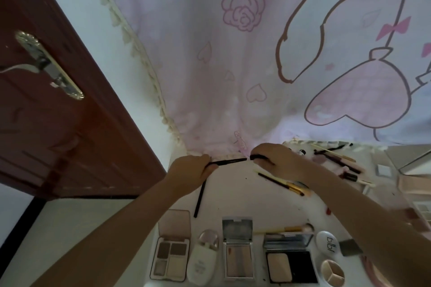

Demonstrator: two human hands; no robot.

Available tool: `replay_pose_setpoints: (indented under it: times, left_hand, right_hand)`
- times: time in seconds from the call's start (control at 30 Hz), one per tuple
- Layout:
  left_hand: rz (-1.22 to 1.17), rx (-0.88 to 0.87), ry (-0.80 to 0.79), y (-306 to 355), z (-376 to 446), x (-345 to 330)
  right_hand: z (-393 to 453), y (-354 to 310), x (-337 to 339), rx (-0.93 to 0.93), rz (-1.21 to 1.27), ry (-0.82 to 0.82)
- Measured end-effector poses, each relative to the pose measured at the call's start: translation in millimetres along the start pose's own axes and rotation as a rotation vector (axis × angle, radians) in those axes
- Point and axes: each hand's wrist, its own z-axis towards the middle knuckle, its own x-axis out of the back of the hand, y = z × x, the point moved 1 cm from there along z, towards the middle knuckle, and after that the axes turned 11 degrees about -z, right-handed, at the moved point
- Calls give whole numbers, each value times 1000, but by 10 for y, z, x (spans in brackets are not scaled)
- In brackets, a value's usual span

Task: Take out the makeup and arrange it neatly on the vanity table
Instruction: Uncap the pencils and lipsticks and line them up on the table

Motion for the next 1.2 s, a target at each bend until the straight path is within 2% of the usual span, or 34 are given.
replay_pose_setpoints:
  times: [0.27, 0.43, 0.63, 0.8, 1.07, 1.2]
  left_hand:
    - [36, 68, 6, 30, -129, -78]
    - [36, 132, -71, -13, -189, -117]
    - [-36, 119, -130, 36, -151, -238]
    - [-119, 133, -273, 42, -129, -422]
    - [11, 380, -548, -18, -117, -683]
    - [-31, 537, -576, -46, -118, -810]
  right_hand:
    - [98, -89, -64, 39, -1, -74]
    - [130, -24, -126, 29, 21, -58]
    - [240, -2, -303, 73, -5, -71]
    - [411, 41, -486, 79, -92, -123]
    - [773, 28, -951, 152, -376, -265]
    - [899, -50, -1134, 162, -367, -211]
